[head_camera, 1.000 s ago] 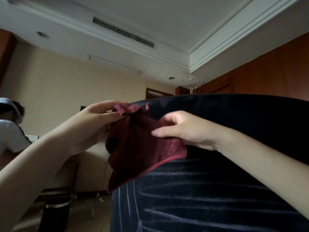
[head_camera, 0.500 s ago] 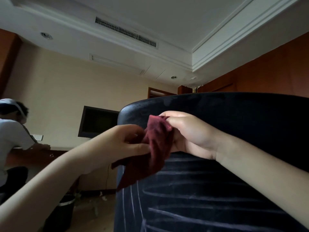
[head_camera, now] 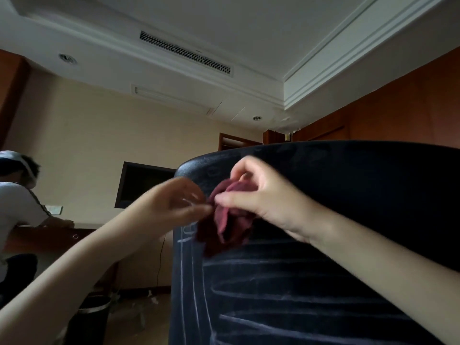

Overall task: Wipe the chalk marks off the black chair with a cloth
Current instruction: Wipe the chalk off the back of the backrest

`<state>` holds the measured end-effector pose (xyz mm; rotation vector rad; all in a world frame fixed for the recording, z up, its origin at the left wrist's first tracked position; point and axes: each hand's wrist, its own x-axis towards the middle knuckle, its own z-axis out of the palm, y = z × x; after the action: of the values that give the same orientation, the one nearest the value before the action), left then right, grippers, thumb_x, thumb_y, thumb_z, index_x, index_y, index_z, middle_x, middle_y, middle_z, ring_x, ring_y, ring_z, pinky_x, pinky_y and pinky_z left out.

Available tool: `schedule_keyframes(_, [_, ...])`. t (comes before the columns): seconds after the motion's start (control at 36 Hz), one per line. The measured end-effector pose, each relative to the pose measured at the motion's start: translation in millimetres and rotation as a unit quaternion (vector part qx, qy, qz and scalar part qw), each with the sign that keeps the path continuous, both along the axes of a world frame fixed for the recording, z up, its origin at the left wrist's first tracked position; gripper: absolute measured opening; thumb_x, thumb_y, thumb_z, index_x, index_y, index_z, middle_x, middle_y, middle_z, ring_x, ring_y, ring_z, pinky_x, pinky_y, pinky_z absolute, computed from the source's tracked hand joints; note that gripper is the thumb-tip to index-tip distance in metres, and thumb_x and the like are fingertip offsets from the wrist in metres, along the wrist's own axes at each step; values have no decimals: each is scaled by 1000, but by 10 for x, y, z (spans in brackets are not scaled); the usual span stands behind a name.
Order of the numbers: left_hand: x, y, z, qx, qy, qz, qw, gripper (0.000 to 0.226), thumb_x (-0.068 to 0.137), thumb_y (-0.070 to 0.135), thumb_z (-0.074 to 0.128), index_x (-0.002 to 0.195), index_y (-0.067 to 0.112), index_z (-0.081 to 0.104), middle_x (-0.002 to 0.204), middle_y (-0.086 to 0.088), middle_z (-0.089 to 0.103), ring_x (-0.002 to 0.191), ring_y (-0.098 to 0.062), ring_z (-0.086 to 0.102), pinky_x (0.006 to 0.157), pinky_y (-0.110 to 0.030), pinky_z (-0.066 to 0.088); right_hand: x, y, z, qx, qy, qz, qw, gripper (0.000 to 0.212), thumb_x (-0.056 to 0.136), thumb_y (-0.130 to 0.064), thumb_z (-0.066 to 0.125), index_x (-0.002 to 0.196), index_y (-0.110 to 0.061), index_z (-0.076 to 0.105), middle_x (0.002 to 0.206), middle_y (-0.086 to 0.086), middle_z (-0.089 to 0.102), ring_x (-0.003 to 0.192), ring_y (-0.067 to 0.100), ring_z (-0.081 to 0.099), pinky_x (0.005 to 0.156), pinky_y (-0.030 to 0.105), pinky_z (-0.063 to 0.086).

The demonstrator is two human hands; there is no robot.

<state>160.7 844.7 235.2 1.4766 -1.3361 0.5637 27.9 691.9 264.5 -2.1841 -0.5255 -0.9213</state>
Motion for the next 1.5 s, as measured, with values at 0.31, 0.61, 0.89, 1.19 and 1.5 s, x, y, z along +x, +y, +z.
schedule_keyframes(0.31, [360, -125, 65, -221, 12, 162, 962, 36, 86, 28, 66, 118, 16, 52, 106, -2, 55, 81, -6, 53, 63, -13, 37, -256, -709, 93, -370, -454, -409, 700, 34, 79, -13, 66, 109, -4, 53, 92, 14, 53, 85, 29, 45, 76, 35, 33])
schedule_keyframes(0.61, [510, -264, 91, -144, 201, -70, 966, 21, 100, 29, 42, 109, 22, 60, 92, 2, 65, 81, -8, 62, 61, -16, 49, -174, -941, -22, -442, -442, -405, 668, 34, 97, -26, 45, 115, -10, 69, 130, 27, 53, 124, 43, 43, 104, 51, 31])
schedule_keyframes(0.89, [594, -247, 109, -135, 214, -103, 962, 24, 100, 26, 44, 113, 16, 60, 91, 2, 65, 80, -10, 62, 63, -21, 46, 202, -798, -119, -450, -461, -350, 681, 31, 100, -2, 40, 122, 4, 62, 110, 21, 63, 105, 35, 57, 97, 40, 43])
schedule_keyframes(1.19, [629, -169, 75, -102, 249, -223, 937, 29, 98, 25, 44, 117, 13, 62, 92, 0, 69, 77, -10, 66, 61, -20, 51, 902, 104, 101, -420, -464, -284, 726, 19, 88, 2, 46, 82, 2, 64, 89, 18, 61, 83, 33, 57, 72, 40, 46])
schedule_keyframes(1.5, [694, -176, 69, -101, 251, -233, 934, 24, 97, 24, 45, 105, 11, 64, 82, 0, 68, 69, -10, 64, 59, -20, 51, 1286, -52, -731, -587, -447, -204, 643, 24, 85, -2, 53, 67, -10, 66, 76, 8, 59, 70, 26, 51, 68, 38, 39])
